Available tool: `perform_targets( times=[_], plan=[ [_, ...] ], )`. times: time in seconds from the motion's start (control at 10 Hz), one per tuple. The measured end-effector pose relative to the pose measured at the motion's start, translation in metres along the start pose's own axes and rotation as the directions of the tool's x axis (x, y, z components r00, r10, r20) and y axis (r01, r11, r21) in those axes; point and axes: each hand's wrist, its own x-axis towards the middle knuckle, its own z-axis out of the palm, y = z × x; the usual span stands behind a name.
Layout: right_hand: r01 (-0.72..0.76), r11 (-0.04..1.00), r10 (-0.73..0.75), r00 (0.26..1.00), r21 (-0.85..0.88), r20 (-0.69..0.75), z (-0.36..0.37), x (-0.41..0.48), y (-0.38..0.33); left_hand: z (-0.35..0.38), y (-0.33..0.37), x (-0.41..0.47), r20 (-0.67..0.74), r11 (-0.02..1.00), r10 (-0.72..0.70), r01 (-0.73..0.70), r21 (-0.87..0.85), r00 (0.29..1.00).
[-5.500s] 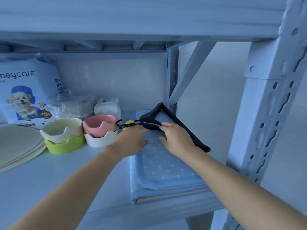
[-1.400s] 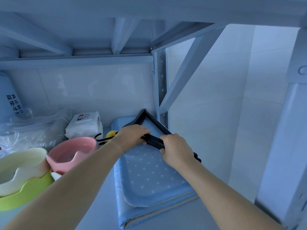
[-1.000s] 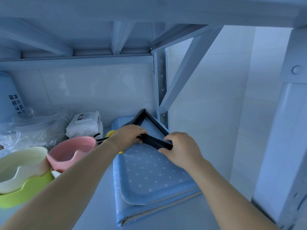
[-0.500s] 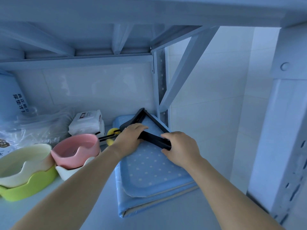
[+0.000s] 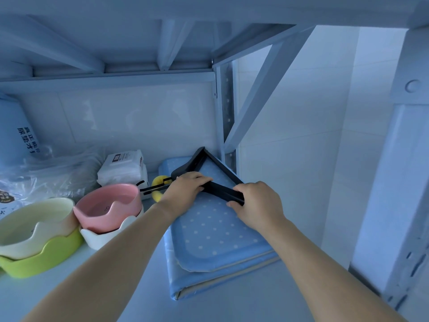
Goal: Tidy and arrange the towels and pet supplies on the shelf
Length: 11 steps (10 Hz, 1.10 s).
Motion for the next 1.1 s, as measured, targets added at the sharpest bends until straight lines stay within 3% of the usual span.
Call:
perform_targets(
  times=[0.1, 0.5, 0.7, 0.9, 1.1],
  plan=[
    [0.004, 1.000, -0.004, 1.000, -0.021, 0.000, 0.001, 0.001, 0.002, 0.003, 0.001, -0.001, -0.019, 1.000, 0.019, -0.019, 0.021, 1.000],
    [0.058, 0.993, -0.057, 0.998, -0.105, 0.014, -0.004, 0.001, -0.005, -0.005, 0.015, -0.018, -0.060, 0.991, -0.118, 0.122, 0.054, 0.991],
    [0.084, 0.984, -0.065, 0.990, -0.156, 0.127, -0.005, 0.004, -0.013, -0.016, 0.031, -0.043, -0.051, 0.985, -0.175, 0.175, 0.000, 0.983],
    [0.057, 0.991, -0.039, 0.988, -0.117, 0.146, -0.012, 0.003, -0.011, -0.029, 0.047, -0.061, -0.043, 0.979, -0.203, 0.203, -0.008, 0.978],
    [0.127, 0.991, -0.125, 0.990, -0.037, 0.067, -0.033, -0.022, -0.023, -0.044, 0.070, -0.084, -0.054, 0.964, -0.267, 0.267, -0.008, 0.962]
  ],
)
